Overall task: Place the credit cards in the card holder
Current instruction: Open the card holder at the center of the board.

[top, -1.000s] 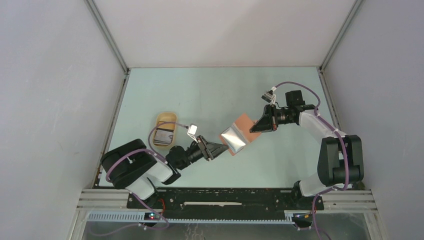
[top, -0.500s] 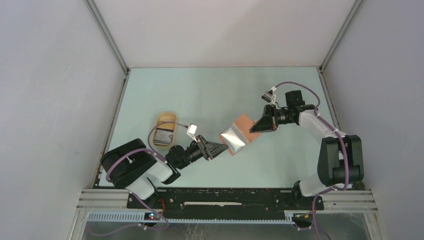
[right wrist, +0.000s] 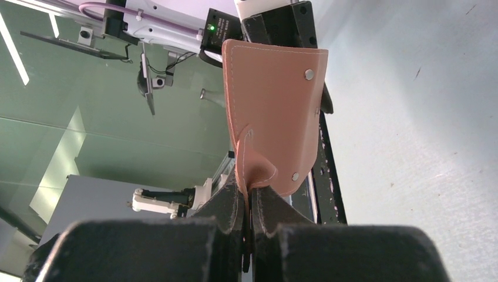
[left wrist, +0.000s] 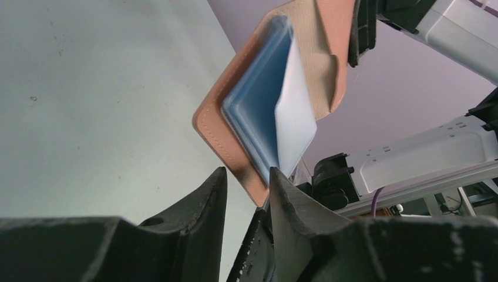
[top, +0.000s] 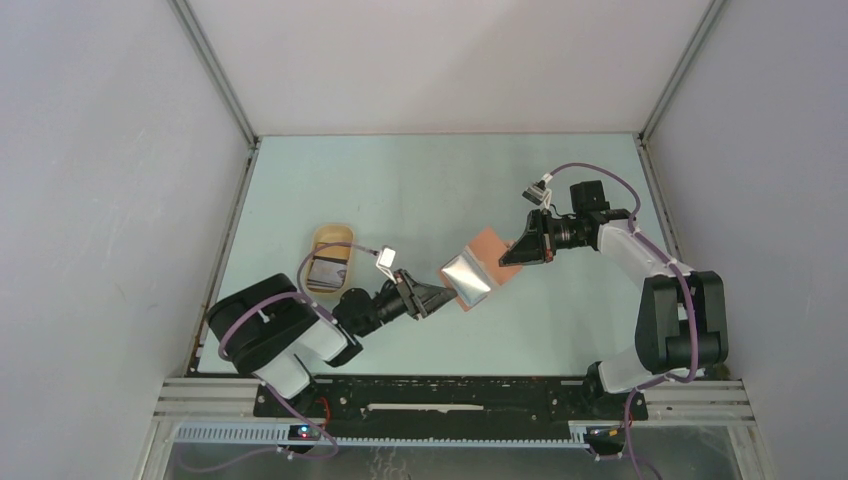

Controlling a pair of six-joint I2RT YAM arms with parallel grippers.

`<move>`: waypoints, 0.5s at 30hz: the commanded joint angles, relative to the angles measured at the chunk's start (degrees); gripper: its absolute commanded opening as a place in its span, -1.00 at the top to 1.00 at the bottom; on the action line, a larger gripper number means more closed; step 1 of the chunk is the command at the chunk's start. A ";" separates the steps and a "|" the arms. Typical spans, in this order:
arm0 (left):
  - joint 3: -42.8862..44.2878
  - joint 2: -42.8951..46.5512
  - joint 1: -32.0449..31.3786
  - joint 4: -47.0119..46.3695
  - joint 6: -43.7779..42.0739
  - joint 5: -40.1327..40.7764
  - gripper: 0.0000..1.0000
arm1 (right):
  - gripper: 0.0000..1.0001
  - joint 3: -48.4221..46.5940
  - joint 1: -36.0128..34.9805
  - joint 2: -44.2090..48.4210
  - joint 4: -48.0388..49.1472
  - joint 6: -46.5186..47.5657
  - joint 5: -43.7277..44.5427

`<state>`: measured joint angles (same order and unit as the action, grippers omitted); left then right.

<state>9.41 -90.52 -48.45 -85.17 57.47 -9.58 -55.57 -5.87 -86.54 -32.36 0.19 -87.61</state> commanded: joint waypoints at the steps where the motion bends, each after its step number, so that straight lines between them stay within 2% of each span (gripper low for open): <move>1: 2.62 -1.67 0.99 -2.04 -0.25 -1.50 0.24 | 1.00 -1.99 -0.46 2.64 -0.20 1.26 -5.46; 9: 2.89 -1.35 1.10 -2.02 -0.76 -2.71 0.21 | 1.00 -2.00 -0.47 3.07 -0.42 1.40 -5.64; 15: 3.54 -0.23 1.07 -2.11 -1.62 -4.63 0.30 | 1.00 -1.95 -0.55 2.67 -0.53 1.48 -5.47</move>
<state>10.26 -92.20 -47.70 -85.14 57.45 -11.94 -55.57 -6.09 -85.54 -32.38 0.75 -87.61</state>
